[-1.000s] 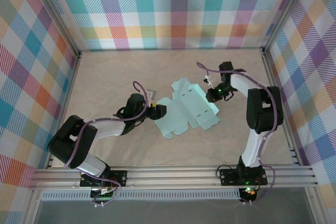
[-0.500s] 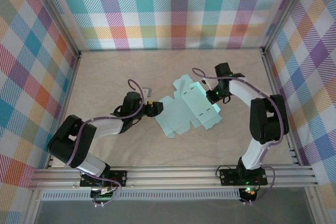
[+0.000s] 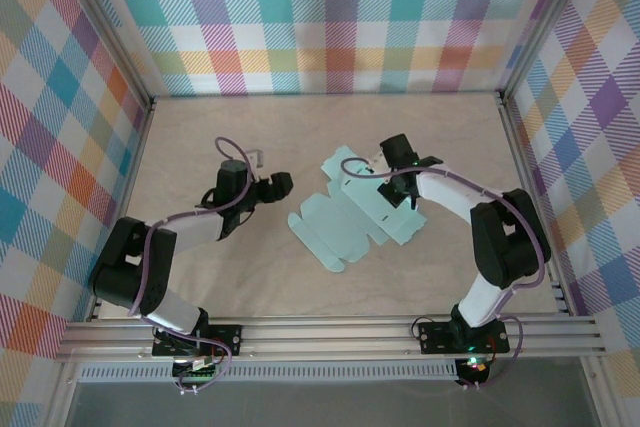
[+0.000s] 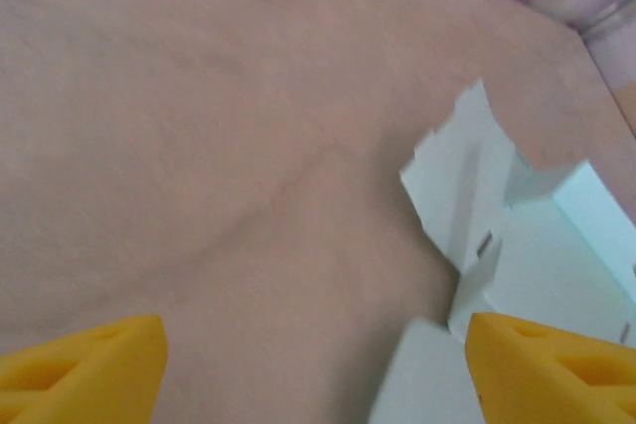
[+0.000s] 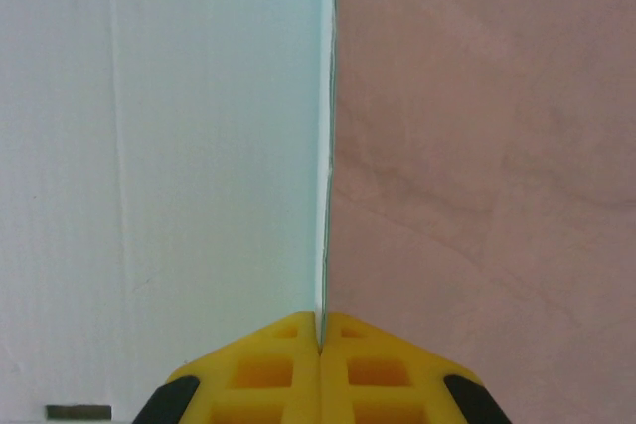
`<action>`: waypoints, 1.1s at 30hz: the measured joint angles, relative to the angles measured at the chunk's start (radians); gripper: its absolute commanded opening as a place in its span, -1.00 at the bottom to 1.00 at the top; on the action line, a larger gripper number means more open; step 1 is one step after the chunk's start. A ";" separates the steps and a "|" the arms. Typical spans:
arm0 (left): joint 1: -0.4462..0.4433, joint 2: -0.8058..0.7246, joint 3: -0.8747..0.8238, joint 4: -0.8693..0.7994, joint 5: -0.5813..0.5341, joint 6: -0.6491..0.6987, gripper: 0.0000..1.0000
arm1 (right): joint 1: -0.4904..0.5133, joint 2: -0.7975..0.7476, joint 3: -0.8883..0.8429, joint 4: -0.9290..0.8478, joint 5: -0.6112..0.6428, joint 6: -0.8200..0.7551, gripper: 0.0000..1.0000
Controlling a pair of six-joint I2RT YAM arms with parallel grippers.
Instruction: Fold the paper box
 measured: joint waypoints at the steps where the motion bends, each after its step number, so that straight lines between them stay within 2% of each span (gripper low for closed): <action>1: 0.010 0.010 0.018 -0.002 0.000 -0.007 0.60 | 0.013 -0.003 -0.005 0.019 0.024 -0.013 -1.00; 6: 0.064 0.075 0.092 0.000 0.003 -0.032 0.62 | 0.070 -0.020 -0.027 0.120 0.123 -0.079 -1.00; 15: 0.145 0.116 0.105 -0.001 0.025 -0.048 0.66 | 0.161 -0.078 -0.058 0.248 0.229 -0.189 -1.00; 21: 0.171 0.116 0.105 0.003 0.030 -0.047 0.67 | 0.249 -0.098 -0.162 0.388 0.298 -0.325 -1.00; 29: 0.220 0.161 0.104 0.008 0.059 -0.051 0.67 | 0.358 -0.104 -0.312 0.707 0.389 -0.562 -1.00; 33: 0.222 0.201 0.104 0.008 0.095 -0.055 0.67 | 0.372 -0.048 -0.347 0.941 0.437 -0.690 -1.00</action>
